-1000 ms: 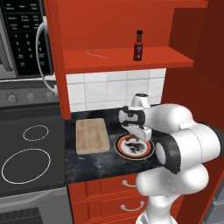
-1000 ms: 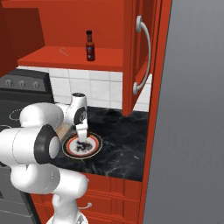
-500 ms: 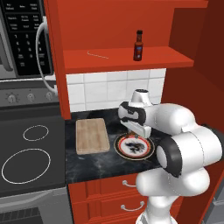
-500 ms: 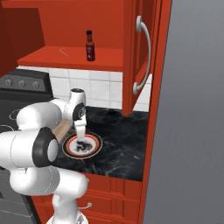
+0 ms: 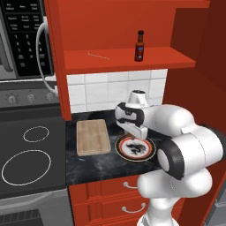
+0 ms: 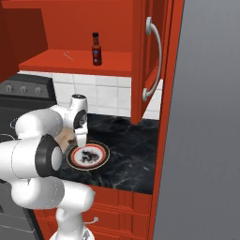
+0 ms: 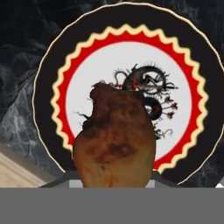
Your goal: Pick the chicken drumstick from the plate and place it on the cutting board. Then pick the condiment bottle from the cabinet and place it next to the cutting board.
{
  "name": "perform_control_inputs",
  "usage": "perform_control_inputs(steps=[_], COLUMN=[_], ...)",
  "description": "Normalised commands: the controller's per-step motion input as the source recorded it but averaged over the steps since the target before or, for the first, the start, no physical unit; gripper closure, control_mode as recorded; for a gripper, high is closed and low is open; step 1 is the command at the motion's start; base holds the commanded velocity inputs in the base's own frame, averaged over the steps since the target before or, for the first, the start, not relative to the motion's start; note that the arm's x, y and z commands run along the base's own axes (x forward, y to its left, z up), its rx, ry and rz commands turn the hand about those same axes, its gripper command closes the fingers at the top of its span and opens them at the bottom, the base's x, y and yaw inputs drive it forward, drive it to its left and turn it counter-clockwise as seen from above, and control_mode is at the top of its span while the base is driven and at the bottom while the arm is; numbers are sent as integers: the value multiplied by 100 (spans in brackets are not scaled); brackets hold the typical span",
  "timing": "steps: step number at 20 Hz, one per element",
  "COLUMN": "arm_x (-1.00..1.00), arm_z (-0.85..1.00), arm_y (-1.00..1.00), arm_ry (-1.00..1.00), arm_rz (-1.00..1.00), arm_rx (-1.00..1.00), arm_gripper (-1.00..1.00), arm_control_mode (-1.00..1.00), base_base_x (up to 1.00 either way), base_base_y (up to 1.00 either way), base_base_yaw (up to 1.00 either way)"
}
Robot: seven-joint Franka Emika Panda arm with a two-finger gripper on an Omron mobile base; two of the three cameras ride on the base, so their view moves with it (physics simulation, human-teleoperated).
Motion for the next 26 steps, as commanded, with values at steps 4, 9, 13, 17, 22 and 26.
perform_control_inputs(steps=[4, 9, 13, 17, 22, 26], arm_x=[0, 0, 0, 0, 1, 1], arm_z=[0, 0, 0, 0, 0, 0], arm_y=[27, 28, 30, 33, 34, 31], arm_ry=[0, 0, 0, 0, 0, 0], arm_rz=[3, 3, 3, 2, 2, 0], arm_rx=[1, 0, 0, 0, 0, 0], arm_gripper=[100, 100, 100, 100, 100, 100], arm_control_mode=[-100, -100, -100, -100, -100, -100], base_base_x=[0, 0, 0, 0, 0, 0], base_base_y=[0, 0, 0, 0, 0, 0], base_base_yaw=[0, 0, 0, 0, 0, 0])
